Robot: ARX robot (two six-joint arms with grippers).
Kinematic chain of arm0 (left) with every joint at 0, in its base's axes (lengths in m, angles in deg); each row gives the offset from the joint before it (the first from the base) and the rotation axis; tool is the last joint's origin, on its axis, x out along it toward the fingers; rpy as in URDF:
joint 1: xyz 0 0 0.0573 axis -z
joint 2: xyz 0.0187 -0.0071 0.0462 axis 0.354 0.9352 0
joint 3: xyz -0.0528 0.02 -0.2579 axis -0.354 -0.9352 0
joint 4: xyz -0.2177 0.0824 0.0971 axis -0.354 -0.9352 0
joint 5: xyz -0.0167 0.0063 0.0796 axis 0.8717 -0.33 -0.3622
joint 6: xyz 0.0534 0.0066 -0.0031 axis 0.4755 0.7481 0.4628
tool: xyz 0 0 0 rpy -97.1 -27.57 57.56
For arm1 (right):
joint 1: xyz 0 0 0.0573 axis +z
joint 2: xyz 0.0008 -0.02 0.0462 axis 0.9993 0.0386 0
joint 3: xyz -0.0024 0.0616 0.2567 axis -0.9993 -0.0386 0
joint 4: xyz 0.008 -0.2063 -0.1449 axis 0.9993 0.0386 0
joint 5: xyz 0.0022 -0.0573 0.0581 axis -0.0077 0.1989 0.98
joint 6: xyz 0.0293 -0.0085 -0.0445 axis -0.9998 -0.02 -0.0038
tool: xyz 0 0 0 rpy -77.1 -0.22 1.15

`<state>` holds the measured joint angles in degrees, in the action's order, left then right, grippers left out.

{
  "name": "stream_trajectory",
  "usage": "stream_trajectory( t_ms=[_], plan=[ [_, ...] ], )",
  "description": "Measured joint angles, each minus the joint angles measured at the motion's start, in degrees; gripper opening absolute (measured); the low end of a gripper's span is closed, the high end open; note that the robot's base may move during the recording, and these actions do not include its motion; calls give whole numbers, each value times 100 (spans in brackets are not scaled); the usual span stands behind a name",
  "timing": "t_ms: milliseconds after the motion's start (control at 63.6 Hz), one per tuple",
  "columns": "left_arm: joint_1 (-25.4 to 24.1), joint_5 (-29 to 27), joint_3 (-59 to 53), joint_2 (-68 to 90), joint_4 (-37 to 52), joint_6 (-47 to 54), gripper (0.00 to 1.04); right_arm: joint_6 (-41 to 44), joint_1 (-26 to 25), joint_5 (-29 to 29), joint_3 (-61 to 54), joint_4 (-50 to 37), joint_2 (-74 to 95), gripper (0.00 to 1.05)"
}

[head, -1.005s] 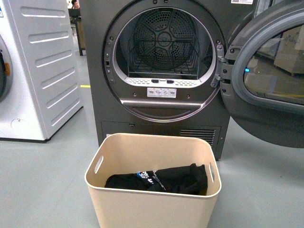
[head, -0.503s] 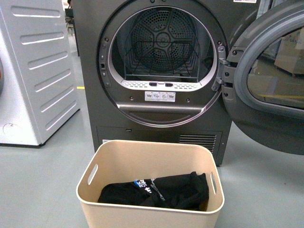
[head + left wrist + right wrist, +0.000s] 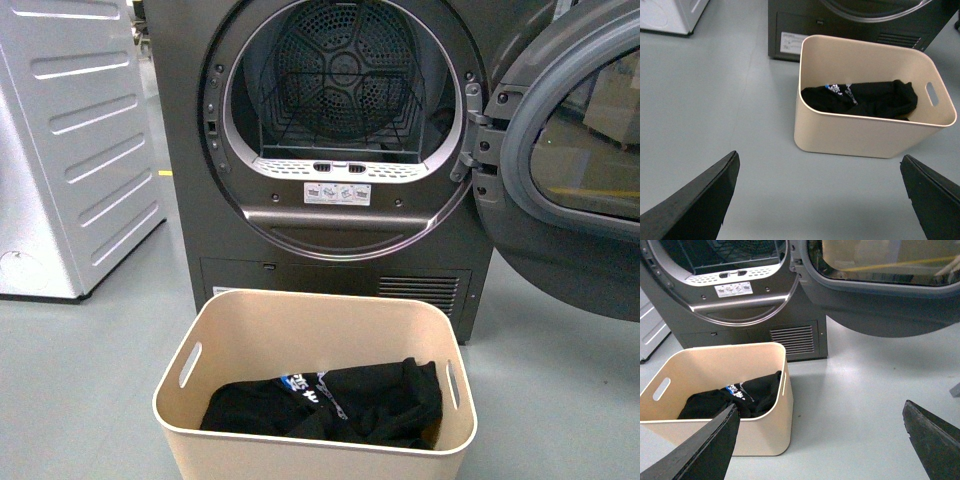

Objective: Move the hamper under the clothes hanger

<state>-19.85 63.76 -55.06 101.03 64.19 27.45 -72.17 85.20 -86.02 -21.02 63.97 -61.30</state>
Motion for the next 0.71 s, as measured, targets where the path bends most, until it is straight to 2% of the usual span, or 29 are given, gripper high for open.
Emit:
stream_trajectory(
  t_ms=[157, 283, 550, 707],
  plan=[
    [278, 24, 785, 2035, 1270, -37, 98, -61, -70, 315, 623, -1436, 1912, 97],
    [280, 129, 1427, 3628, 1790, 90, 98, -55, 33, 417, 1126, -2312, 3665, 97],
    [-55, 120, 3095, 6050, 1910, 459, 98, 225, 258, 472, 2527, -2621, 6290, 97],
    [-168, 131, 4157, 7350, 1543, 627, 98, 522, 258, 402, 3390, -2494, 7466, 97]
  ],
)
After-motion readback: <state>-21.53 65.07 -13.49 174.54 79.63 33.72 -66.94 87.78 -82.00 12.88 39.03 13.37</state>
